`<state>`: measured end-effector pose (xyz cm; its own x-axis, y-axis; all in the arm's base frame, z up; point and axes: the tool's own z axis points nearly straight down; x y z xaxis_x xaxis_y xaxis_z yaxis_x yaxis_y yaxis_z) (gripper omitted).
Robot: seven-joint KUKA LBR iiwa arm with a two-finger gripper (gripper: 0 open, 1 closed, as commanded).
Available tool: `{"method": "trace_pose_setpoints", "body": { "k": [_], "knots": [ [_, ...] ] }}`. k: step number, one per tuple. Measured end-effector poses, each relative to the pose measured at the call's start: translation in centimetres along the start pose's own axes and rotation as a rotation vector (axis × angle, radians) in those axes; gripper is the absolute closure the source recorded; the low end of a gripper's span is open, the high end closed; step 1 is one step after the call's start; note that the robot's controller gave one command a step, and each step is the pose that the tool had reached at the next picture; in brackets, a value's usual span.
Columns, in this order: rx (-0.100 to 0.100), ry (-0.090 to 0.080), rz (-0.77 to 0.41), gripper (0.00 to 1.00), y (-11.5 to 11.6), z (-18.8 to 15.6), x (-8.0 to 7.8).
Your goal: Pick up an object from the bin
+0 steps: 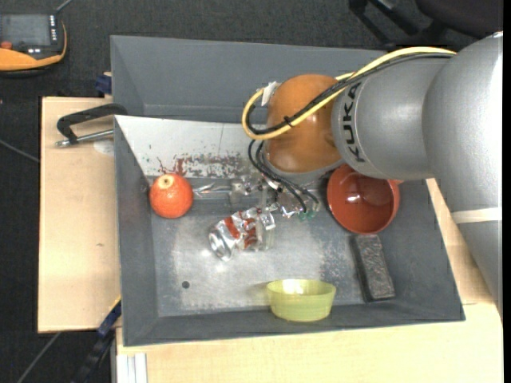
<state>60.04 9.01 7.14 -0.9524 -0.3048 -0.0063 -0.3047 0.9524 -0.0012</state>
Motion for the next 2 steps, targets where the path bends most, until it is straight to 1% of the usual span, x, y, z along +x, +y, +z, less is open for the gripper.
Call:
{"method": "trace_pose_setpoints", "body": {
  "k": [1,2],
  "knots": [
    [-0.001,-0.002,-0.211,0.00,1.75,0.03,2.60],
    [-0.002,-0.006,-0.211,1.00,1.83,-0.21,2.45]
  ]
}}
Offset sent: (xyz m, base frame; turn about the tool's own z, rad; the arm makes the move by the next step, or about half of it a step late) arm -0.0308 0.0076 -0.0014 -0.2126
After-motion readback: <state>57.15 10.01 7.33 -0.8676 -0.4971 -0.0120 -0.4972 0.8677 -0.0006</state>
